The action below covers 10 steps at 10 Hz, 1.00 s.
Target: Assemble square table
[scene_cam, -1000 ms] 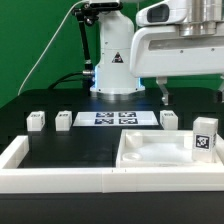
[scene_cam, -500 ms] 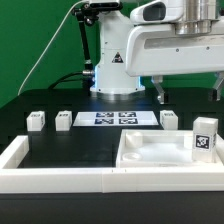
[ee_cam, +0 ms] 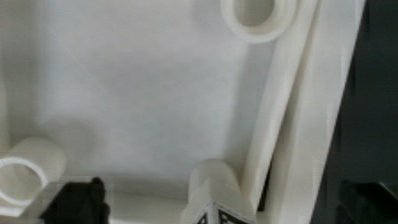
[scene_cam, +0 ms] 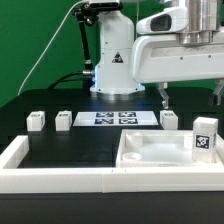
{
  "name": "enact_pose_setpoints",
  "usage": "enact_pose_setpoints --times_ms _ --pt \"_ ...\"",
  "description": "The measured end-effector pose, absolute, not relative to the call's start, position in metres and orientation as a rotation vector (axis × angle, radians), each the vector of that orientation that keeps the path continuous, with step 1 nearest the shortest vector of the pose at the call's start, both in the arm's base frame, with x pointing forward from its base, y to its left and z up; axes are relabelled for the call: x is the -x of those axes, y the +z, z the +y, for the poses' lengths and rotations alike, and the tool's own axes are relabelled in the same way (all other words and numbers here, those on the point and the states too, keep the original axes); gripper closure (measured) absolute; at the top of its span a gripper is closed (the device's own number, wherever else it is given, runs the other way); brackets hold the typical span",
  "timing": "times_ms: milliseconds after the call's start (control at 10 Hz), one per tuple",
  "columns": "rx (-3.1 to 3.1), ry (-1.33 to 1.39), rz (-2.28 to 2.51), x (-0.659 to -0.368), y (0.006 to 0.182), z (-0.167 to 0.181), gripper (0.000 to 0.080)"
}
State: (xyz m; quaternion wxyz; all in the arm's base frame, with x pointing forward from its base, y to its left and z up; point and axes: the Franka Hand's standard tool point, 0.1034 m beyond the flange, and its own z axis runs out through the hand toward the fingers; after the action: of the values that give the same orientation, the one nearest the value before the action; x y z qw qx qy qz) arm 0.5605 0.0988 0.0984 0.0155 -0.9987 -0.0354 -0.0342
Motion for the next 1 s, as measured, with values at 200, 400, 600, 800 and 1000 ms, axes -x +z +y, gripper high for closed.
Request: enact_pose_setpoints --times_ms 200,400,600,800,1000 --pt "3.108 -0.103 -0.111 -0.556 0.097 0.098 0.015" --pt "3.108 -0.091 -0.11 -0.546 0.095 0.098 0.015" --pt "3.113 -0.082 -0.081 -0.517 0.086 0.097 0.015" --pt "3.118 -0.079 -0.081 -0.488 0.077 0.095 0.015" --pt "3.119 -0.069 -0.083 -0.474 0.075 0.093 0.015"
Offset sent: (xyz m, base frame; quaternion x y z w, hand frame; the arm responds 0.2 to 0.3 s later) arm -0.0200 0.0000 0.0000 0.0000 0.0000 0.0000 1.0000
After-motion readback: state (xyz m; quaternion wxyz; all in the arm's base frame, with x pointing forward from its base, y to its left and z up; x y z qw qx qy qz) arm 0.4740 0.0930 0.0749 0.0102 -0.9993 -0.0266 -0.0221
